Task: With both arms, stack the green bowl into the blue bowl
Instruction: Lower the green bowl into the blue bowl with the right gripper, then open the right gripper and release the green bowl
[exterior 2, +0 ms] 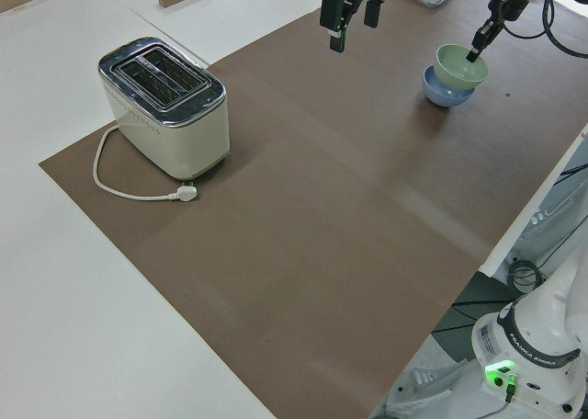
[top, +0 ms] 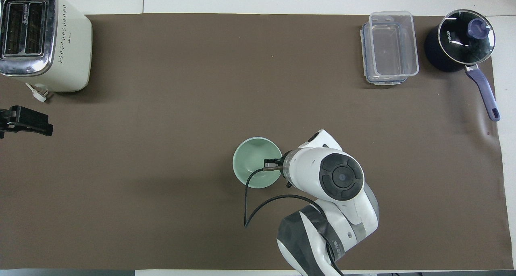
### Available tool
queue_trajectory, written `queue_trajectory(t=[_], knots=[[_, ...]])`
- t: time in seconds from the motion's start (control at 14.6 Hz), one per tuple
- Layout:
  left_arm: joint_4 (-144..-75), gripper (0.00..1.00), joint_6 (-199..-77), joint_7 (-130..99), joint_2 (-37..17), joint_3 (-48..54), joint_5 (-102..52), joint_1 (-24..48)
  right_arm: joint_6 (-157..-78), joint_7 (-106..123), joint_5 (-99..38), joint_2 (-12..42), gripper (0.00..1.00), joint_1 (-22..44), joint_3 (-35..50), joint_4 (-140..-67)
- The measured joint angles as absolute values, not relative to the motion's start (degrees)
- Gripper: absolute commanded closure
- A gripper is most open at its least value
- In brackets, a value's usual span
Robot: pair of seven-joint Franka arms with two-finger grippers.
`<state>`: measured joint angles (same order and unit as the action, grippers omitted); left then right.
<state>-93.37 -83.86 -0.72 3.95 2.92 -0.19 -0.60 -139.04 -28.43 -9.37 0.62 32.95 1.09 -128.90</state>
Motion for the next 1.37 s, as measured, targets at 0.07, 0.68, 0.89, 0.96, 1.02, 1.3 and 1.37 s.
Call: queue_trajectory(t=[0.07,0.68,0.89,0.96,1.02,1.3,1.37], knots=[[-93.5,0.0,-85.0,-0.7,4.1,2.9,-0.2,-0.6,-139.1,-27.8,-9.4,0.6,1.0,32.6,1.1,-128.9],[-91.9,0.0,-79.7,-0.7,2.6,3.0,-0.2,0.0,-141.4,-27.4,-9.4,2.4,1.0,32.9,1.1,-129.2],[-91.5,0.0,-80.1,-0.7,1.9,3.0,-0.6,0.0,-141.9,-27.4,-9.4,2.9,1.0,32.9,1.2,-129.2],[-91.0,0.0,-81.1,-0.7,1.7,3.0,-0.6,0.1,-142.0,-27.4,-9.4,2.9,1.0,32.9,1.2,-129.2],[-90.4,0.0,-82.4,-0.7,1.4,3.0,-0.6,0.1,-142.1,-27.4,-9.4,2.9,1.0,32.9,1.2,-129.2],[-89.7,0.0,-83.7,-0.7,1.2,3.0,-0.6,0.4,-142.1,-27.4,-9.4,2.9,0.0,32.9,1.2,-129.2],[-89.7,0.0,-83.7,-0.7,1.2,3.0,-0.6,0.4,-142.1,-27.4,-9.4,2.9,0.0,32.9,1.2,-129.1]])
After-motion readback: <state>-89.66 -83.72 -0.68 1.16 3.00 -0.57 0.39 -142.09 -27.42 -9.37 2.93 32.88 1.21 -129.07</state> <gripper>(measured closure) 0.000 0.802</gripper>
